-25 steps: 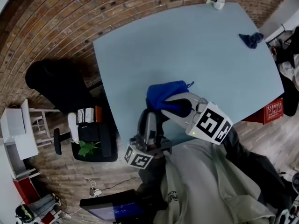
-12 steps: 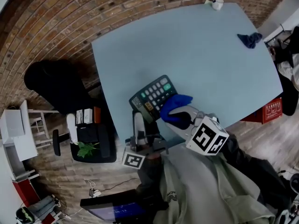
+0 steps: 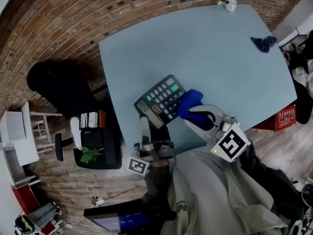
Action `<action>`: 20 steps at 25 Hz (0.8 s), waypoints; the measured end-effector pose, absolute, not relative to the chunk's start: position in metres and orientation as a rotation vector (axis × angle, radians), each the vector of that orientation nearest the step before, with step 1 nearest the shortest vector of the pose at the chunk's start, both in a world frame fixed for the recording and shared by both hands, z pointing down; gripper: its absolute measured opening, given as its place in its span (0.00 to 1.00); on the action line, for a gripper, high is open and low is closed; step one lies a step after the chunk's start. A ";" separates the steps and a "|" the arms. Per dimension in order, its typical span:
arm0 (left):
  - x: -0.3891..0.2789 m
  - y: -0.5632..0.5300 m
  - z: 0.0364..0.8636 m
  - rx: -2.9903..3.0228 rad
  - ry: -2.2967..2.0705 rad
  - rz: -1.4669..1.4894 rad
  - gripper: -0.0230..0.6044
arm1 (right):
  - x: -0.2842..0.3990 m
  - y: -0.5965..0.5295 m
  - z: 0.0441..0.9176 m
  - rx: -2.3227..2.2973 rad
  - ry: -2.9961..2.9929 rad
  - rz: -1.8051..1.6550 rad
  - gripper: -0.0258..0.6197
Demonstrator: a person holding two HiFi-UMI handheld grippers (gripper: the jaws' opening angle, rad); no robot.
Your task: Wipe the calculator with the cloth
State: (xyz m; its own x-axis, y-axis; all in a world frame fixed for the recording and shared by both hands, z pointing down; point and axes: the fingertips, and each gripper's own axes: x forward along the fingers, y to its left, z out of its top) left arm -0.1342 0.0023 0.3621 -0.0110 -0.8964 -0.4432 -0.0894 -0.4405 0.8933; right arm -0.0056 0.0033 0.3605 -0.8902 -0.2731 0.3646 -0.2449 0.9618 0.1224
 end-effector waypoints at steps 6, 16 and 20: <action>-0.115 -0.003 0.360 1.555 -0.923 -1.550 0.12 | -0.035 0.057 0.380 0.156 -2.624 -0.464 0.13; -0.129 0.003 0.354 1.507 -0.843 -1.643 0.10 | 0.016 -0.006 0.363 0.474 -2.574 -0.612 0.13; -0.123 0.004 0.349 1.564 -0.803 -1.652 0.08 | 0.022 0.003 0.330 0.458 -2.818 -0.394 0.13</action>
